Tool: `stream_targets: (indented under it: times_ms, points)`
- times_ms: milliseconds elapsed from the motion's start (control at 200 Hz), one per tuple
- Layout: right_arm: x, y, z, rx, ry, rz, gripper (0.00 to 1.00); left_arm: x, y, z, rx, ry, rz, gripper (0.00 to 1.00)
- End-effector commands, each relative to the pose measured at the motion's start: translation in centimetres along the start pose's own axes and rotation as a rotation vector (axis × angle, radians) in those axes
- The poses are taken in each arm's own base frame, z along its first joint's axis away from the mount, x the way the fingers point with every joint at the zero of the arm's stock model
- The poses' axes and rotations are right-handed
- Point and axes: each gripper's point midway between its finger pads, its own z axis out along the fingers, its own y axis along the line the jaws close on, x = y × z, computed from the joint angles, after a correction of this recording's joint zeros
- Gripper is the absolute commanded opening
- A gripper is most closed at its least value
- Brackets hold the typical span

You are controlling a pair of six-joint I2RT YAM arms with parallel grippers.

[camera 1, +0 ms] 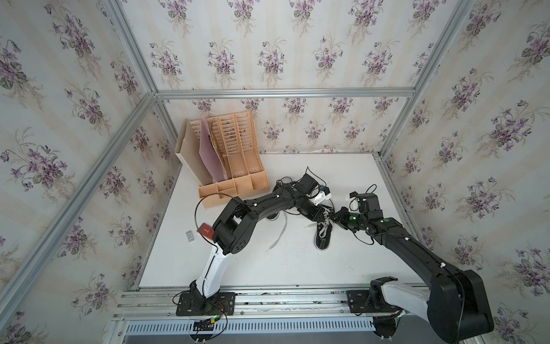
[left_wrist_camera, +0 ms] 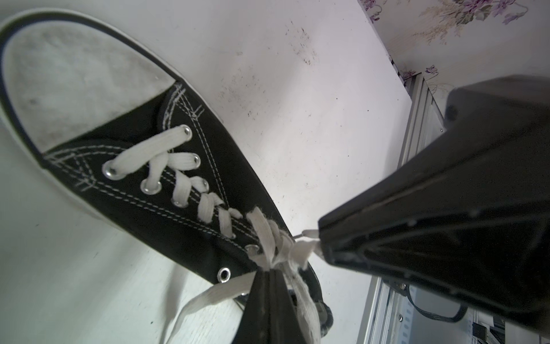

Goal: Tie the shoes
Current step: Cross the shoelace with the shoelace.

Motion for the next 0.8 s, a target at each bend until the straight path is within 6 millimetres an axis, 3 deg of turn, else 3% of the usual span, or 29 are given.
stream_targets:
  times_ms: [0,465,794]
  points:
    - [-0.2,0.2,0.5,-0.011,-0.014,0.008,0.00,-0.8,-0.2,-0.6,-0.010,-0.027,0.017,0.00]
    - [1.7,-1.2,1.9,-0.011,0.012,0.046,0.00,-0.7,-0.5,-0.9,0.002,-0.041,0.006,0.00]
    - [1.6,-1.1,2.3,-0.044,-0.011,0.074,0.00,-0.6,-0.9,-1.0,0.021,-0.048,0.003,0.00]
